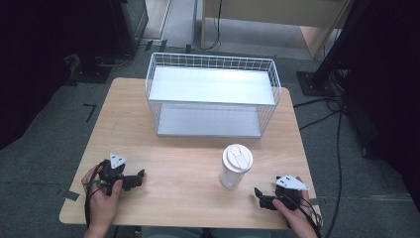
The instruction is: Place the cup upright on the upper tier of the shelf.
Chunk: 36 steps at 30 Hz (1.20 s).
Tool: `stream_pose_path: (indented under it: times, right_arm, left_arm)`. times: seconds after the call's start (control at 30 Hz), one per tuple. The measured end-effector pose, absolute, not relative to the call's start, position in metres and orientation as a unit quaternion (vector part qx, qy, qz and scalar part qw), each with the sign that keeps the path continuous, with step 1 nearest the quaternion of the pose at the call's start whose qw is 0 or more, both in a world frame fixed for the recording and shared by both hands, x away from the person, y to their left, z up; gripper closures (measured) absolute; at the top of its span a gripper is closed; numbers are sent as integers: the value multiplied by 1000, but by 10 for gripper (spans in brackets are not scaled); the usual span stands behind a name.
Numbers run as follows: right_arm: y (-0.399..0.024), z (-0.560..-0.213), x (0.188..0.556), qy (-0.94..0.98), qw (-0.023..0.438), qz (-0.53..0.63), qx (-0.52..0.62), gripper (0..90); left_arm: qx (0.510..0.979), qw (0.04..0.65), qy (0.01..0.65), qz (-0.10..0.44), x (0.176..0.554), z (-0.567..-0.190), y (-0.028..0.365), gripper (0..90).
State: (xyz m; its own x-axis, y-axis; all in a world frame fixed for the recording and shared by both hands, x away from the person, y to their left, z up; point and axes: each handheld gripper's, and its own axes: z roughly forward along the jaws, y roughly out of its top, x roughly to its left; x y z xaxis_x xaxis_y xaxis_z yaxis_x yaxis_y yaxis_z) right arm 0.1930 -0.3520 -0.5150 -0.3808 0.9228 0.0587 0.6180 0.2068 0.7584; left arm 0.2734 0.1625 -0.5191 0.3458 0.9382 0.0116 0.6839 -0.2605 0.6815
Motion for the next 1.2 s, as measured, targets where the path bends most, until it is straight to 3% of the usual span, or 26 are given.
stream_pose_path:
  times: [0.5, 0.57, 1.2]
  right_arm:
    - [-320, -509, 190, 749, 178, 413, 486, 64]
    - [-315, -503, 191, 738, 166, 438, 486, 102]
    - [-284, -474, 196, 716, 187, 493, 457, 130]
  left_arm:
    - [765, 297, 530, 214, 273, -519, 163, 0]
    - [765, 297, 530, 214, 273, -519, 163, 0]
    - [764, 297, 530, 214, 273, -519, 163, 0]
